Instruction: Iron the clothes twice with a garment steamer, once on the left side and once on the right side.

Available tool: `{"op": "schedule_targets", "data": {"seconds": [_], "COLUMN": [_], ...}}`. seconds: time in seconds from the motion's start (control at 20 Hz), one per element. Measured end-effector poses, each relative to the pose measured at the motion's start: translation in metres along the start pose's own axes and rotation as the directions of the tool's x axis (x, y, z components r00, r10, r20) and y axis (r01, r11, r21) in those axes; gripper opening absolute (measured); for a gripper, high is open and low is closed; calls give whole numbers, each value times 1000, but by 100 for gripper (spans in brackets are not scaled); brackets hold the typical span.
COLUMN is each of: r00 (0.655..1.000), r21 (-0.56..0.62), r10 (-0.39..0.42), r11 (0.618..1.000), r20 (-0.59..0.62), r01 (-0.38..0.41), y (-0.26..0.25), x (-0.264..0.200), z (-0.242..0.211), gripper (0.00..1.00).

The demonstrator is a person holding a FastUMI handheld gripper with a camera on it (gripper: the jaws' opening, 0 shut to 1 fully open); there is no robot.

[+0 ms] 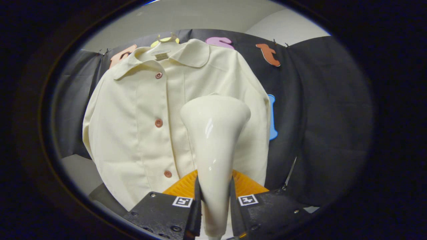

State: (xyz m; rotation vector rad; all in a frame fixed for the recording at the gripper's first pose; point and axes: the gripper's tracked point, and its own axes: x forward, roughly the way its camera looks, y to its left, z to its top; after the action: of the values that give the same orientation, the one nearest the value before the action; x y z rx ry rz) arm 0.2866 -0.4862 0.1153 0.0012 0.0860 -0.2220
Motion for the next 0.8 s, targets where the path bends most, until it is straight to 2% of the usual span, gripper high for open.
{"op": "schedule_targets", "data": {"seconds": [0.1,0.25,0.8], "r00": [999,1000,997], "r21": [-5,36,31], "r10": [-1,-1,10], "r11": [1000,999,999], "r20": [-35,6,-72], "r01": [0,1,-7], "y": [-3,-2,-3], "x": [-2,-3,-17], "z": [-22,-38,-129], "gripper": [36,36,36]}}
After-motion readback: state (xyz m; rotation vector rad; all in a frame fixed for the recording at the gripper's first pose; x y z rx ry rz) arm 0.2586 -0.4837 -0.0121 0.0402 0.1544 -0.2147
